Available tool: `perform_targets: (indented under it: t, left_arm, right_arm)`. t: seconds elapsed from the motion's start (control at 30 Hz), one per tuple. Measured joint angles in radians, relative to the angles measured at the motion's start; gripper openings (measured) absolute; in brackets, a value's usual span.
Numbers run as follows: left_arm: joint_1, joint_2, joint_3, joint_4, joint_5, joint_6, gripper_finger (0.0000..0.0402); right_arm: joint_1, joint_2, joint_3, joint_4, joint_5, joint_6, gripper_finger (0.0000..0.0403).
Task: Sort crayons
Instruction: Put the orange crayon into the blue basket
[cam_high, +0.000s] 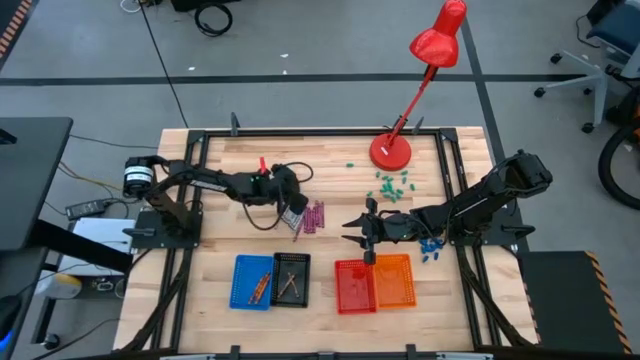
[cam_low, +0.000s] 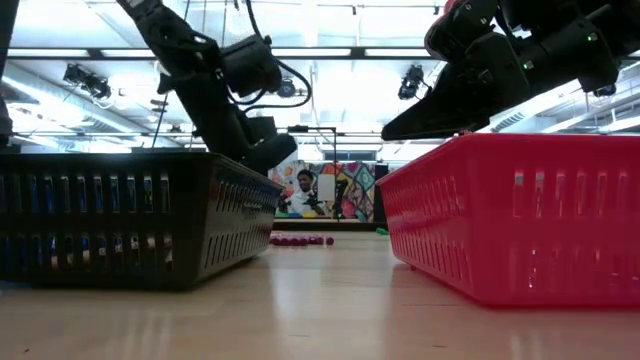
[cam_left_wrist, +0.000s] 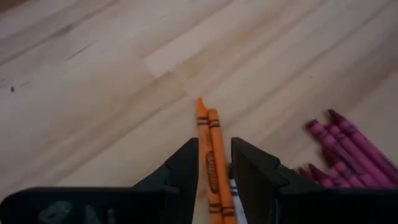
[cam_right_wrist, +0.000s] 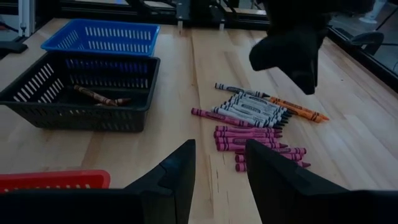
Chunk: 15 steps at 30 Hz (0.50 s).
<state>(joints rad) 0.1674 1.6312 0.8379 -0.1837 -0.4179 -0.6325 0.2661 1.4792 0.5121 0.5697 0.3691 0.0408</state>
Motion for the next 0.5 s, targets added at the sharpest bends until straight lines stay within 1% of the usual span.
perform_targets:
  t: [0.17, 0.37, 0.5]
  left_arm:
    - [0.023, 0.066, 0.000, 0.072, 0.055, 0.048, 0.0107]
    - [0.026, 0.132, 0.000, 0.081, 0.050, 0.072, 0.0107]
    - [0.025, 0.141, 0.002, 0.087, 0.045, 0.076, 0.0107]
  right_arm:
    - [0.000, 0.000, 0.000, -0.002, -0.001, 0.000, 0.0144]
    - [0.002, 0.000, 0.000, -0.002, -0.004, 0.000, 0.0144]
    - [0.002, 0.000, 0.000, -0.002, -0.004, -0.003, 0.0144]
